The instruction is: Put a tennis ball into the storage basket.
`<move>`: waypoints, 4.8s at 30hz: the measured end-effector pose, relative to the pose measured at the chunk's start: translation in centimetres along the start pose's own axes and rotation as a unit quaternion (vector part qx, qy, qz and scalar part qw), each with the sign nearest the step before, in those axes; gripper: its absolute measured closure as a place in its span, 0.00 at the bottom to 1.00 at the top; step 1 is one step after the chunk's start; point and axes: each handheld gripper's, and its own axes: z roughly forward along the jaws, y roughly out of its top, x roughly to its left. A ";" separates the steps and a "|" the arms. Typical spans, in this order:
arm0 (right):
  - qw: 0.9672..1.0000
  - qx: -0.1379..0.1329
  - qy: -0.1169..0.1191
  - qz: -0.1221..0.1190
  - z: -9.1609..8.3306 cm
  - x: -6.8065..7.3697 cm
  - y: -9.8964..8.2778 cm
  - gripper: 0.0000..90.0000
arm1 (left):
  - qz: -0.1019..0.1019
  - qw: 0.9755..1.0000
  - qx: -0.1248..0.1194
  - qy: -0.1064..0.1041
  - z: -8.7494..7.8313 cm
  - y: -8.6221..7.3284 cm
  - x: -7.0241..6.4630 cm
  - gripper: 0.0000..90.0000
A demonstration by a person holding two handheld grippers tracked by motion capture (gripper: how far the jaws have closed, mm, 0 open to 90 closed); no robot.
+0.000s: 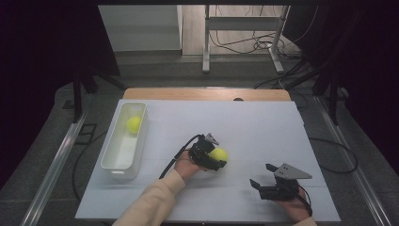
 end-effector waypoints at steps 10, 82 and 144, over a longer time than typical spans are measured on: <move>1.000 0.000 0.000 0.001 0.0 0.0 0.0 0.15 | -0.011 1.000 -0.029 -0.001 -1.5 -0.1 0.1 0.29; 1.000 -0.002 -0.007 0.001 0.0 -0.1 0.0 0.15 | -0.012 0.990 -0.144 0.008 -9.3 -1.3 0.0 0.29; 1.000 -0.001 -0.007 0.000 0.0 0.0 0.0 0.15 | -0.029 0.971 -0.233 0.043 -16.3 -2.4 1.3 0.29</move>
